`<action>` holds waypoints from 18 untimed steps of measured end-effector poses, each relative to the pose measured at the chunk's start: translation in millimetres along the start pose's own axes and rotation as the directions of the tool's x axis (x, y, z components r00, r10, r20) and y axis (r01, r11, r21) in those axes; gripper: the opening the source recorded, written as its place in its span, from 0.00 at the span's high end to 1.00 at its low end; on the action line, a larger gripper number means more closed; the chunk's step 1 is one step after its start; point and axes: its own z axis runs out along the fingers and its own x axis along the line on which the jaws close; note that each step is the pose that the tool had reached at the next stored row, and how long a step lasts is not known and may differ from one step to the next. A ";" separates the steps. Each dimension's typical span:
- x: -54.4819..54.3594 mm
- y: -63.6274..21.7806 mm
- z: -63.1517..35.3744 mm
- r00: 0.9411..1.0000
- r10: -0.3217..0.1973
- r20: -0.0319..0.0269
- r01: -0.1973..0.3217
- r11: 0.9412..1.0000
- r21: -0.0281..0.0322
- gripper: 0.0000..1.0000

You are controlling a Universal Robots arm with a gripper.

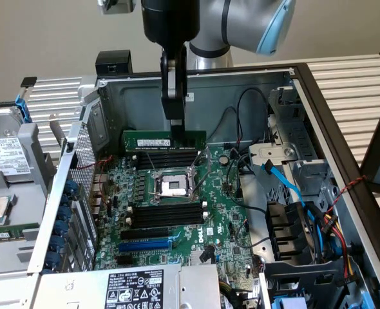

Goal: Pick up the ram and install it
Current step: 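Insert the ram into the slot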

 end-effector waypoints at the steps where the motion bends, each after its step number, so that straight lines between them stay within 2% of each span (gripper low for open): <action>1: -0.3 0.9 1.8 1.000 0.001 0.000 -0.001 1.000 0.000 0.88; 12: -3.2 2.6 21.4 1.000 0.002 0.001 -0.002 1.000 0.000 0.88; 14: -4.7 2.7 23.4 1.000 0.002 0.007 -0.002 1.000 -0.001 0.88; 15: -5.5 2.7 24.1 1.000 0.002 0.012 -0.002 1.000 -0.001 0.88; 17: -6.5 2.8 25.1 1.000 0.001 0.027 -0.001 1.000 -0.003 0.88; 18: -6.8 2.8 26.4 1.000 0.000 0.030 0.000 1.000 -0.003 0.88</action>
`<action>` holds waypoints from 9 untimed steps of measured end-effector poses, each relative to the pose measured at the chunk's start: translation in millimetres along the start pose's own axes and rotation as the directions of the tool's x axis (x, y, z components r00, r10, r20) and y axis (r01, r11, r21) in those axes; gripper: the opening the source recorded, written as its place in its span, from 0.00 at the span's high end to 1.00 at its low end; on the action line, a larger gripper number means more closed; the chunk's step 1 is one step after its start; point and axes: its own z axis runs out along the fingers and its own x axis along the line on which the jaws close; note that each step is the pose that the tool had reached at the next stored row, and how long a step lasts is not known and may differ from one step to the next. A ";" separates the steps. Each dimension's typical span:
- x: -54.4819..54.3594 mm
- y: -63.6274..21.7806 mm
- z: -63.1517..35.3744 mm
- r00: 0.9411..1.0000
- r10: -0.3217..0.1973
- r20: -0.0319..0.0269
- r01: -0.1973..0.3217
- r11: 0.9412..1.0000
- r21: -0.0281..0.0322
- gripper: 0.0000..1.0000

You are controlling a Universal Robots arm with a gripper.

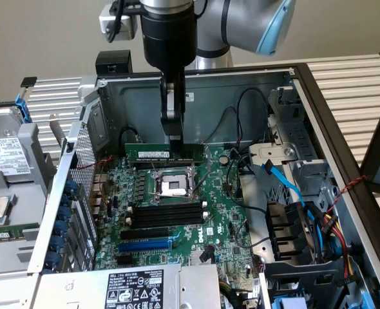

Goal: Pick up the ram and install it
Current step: 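Insert the ram into the slot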

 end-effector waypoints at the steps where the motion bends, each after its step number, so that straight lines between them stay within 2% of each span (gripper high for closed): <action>1: -0.1 0.0 1.7 1.000 0.000 0.000 0.000 1.000 0.000 0.88; 5: -0.5 -0.6 9.1 1.000 -0.009 0.001 0.009 1.000 0.001 0.88; 9: 0.1 -0.7 16.2 0.999 -0.038 0.001 0.038 0.999 0.003 0.88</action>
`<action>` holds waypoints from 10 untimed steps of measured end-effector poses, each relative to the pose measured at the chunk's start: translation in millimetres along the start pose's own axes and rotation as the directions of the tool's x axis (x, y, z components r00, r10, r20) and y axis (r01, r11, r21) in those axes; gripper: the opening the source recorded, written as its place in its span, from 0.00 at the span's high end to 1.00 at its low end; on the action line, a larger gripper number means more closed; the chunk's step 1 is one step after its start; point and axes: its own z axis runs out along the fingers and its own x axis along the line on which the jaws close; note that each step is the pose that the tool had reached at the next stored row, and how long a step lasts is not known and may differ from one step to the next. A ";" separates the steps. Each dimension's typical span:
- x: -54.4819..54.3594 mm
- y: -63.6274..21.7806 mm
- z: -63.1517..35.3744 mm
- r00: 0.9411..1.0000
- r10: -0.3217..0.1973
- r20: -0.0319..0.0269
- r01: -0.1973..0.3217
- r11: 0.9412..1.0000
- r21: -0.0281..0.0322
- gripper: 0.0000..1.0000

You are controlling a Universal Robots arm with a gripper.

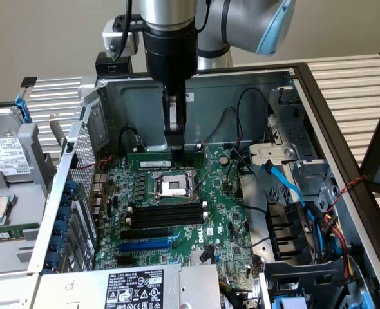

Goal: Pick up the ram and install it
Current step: 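Insert the ram into the slot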

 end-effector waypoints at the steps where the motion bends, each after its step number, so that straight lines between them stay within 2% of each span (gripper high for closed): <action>1: 0.3 0.0 2.0 1.000 -0.008 0.000 0.008 1.000 0.000 0.88; 6: 2.6 -0.4 11.1 1.000 -0.026 0.002 0.026 1.000 0.001 0.88; 10: 8.0 -1.1 18.6 1.000 -0.027 0.008 0.027 1.000 0.001 0.88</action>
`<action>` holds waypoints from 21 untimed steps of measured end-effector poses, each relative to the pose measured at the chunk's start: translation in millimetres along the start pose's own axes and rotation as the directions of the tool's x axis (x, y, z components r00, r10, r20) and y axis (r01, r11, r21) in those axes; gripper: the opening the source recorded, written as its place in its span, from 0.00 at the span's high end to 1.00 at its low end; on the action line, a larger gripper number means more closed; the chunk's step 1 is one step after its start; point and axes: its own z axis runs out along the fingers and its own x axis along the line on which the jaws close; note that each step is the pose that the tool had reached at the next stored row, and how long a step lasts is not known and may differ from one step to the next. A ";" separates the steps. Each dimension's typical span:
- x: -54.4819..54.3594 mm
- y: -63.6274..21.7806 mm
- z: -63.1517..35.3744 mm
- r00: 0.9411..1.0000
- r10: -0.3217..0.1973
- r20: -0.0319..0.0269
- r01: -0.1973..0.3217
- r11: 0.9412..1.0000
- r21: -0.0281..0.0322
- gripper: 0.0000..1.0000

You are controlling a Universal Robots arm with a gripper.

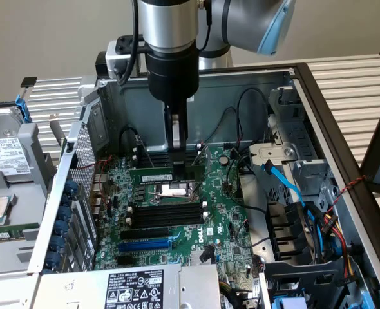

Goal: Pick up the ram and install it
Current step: 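Insert the ram into the slot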

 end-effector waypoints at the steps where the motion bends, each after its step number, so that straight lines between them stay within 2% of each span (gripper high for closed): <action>1: 1.3 -0.1 1.9 1.000 0.000 0.004 0.000 1.000 0.000 0.88; 5: 5.2 -0.1 8.2 1.000 0.000 0.020 0.000 1.000 -0.001 0.88; 8: 8.2 -0.2 12.5 0.999 0.001 0.036 -0.001 1.000 -0.002 0.88; 10: 11.1 -0.2 16.1 0.999 0.001 0.041 -0.001 1.000 -0.002 0.88; 14: 18.4 -0.5 23.7 0.999 0.010 0.044 -0.010 1.000 -0.002 0.88; 21: 18.5 0.0 31.7 0.999 0.025 0.043 -0.025 1.000 -0.004 0.88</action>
